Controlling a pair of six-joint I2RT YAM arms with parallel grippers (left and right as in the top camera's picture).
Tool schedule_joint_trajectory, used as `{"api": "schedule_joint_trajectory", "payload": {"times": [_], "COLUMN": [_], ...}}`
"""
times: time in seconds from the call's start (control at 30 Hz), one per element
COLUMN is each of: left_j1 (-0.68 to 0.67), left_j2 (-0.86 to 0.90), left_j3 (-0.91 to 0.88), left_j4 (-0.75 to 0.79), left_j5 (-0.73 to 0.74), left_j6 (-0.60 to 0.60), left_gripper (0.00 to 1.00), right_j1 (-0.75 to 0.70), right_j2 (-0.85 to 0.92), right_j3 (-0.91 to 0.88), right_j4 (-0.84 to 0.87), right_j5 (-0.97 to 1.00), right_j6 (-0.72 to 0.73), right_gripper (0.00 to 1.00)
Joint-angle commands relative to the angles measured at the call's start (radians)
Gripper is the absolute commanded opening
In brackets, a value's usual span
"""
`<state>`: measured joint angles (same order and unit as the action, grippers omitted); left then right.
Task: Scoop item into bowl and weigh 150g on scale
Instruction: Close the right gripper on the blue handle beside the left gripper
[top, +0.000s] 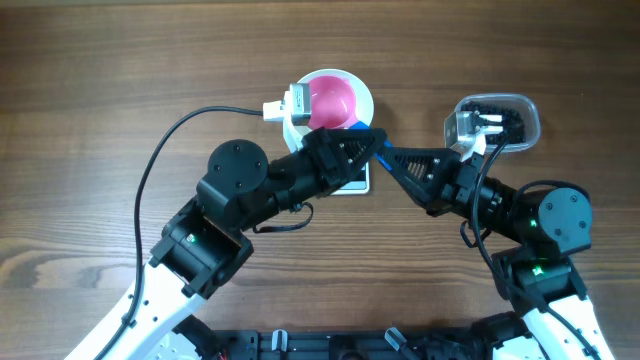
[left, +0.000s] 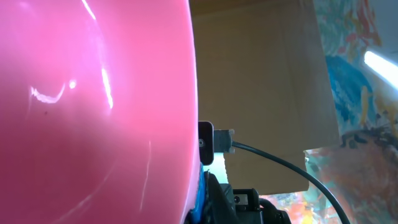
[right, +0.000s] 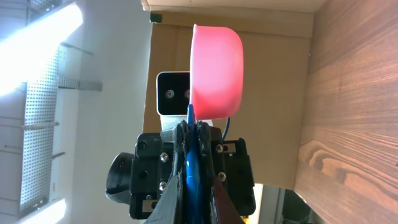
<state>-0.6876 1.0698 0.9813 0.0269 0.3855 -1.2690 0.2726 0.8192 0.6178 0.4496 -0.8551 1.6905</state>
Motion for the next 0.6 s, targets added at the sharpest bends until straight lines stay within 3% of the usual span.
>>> {"api": "schedule_joint_trajectory", "payload": {"times": [0.0, 0.07, 0.13, 0.3, 0.47, 0.57], "left_j1": [-0.004, -0.004, -0.004, -0.004, 0.002, 0.041], "left_j2": [0.005, 0.005, 0.005, 0.005, 0.005, 0.000], "left_j3": [-0.001, -0.001, -0.001, -0.001, -0.001, -0.001], "left_j4": [-0.004, -0.008, -0.023, -0.090, -0.229, -0.355], "left_j5": [-0.016, -0.016, -0.016, -0.016, -0.010, -0.009], "left_j6": [0.000, 0.001, 0.004, 0.021, 0.213, 0.360], "left_gripper": [0.41, 0.77, 0.99, 1.00, 1.00, 1.00], "right_j1": [0.004, 0.004, 0.004, -0.006, -0.080, -0.128], "right_j2": [0.002, 0.002, 0.002, 0.002, 0.002, 0.002], "right_j3": [0.016, 0.016, 0.016, 0.016, 0.030, 0.114], "right_j4": [0.010, 0.006, -0.027, -0.159, -0.266, -0.495], "right_j5": [0.023, 0.031, 0.055, 0.156, 0.156, 0.161], "right_j6": [-0.018, -0.043, -0.062, -0.197, -0.306, -0.456], "right_gripper": [0.04, 0.04, 0.04, 0.05, 0.05, 0.05]}}
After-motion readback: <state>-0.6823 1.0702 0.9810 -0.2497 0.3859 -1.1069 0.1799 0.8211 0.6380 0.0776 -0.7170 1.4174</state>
